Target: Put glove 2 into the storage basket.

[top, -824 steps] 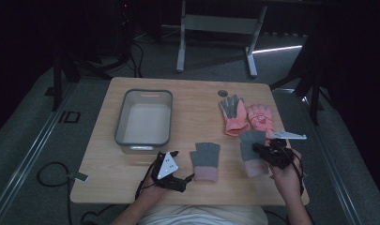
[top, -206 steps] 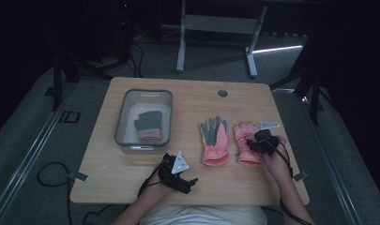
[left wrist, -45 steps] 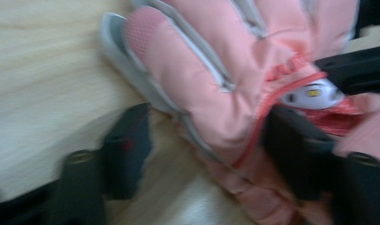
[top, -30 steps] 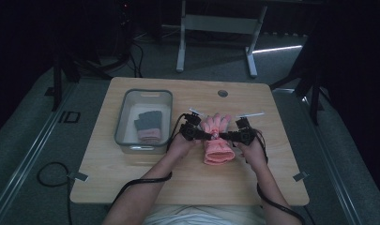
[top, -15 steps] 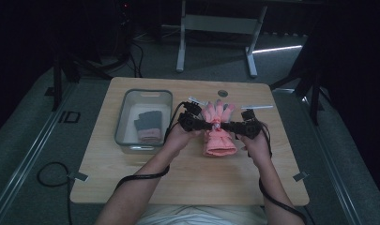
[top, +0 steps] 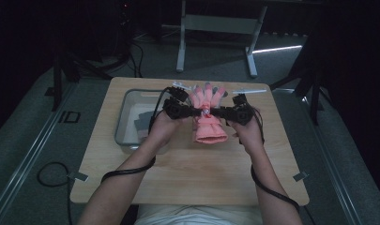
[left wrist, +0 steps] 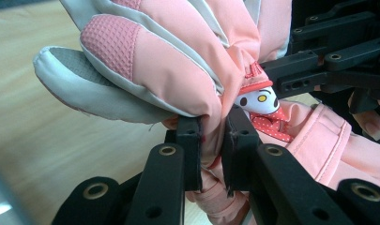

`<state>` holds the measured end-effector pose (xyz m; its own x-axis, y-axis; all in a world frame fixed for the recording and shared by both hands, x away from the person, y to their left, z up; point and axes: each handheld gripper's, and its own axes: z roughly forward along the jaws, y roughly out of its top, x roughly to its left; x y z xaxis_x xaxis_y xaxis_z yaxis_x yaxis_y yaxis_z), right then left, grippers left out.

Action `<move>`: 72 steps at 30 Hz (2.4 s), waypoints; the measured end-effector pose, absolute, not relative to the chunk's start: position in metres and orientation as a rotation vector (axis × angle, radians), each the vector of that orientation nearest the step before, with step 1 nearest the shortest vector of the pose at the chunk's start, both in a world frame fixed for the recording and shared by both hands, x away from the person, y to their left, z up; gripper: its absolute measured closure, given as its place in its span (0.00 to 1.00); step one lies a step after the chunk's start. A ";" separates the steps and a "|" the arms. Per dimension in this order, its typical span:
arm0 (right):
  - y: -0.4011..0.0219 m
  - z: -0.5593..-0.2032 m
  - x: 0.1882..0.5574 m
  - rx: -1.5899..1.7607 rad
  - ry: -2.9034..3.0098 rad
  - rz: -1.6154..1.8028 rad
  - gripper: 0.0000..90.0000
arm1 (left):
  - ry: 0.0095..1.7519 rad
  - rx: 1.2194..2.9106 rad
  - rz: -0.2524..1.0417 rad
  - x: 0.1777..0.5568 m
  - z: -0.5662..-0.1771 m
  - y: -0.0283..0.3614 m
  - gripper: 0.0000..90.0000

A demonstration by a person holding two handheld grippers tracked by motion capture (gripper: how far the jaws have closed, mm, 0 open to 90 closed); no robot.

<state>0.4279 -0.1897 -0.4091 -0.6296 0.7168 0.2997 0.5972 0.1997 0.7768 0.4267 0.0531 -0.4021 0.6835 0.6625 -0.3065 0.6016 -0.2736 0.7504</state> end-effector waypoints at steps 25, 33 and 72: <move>-0.068 -0.376 0.466 1.082 2.509 1.432 0.75 | 1.126 1.905 0.216 0.420 -0.376 0.170 0.88; -0.024 -0.388 0.482 1.055 2.590 1.413 0.75 | 1.211 1.891 0.230 0.423 -0.389 0.205 0.88; 0.035 -0.487 0.515 1.183 2.757 1.034 0.73 | 1.530 1.937 0.093 0.453 -0.497 0.230 0.87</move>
<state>0.5153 0.0347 -0.4875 -0.7215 0.6374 0.2704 0.6581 0.5096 0.5543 0.4531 0.2301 -0.4973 0.3130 0.8896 -0.3327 0.8426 -0.0985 0.5294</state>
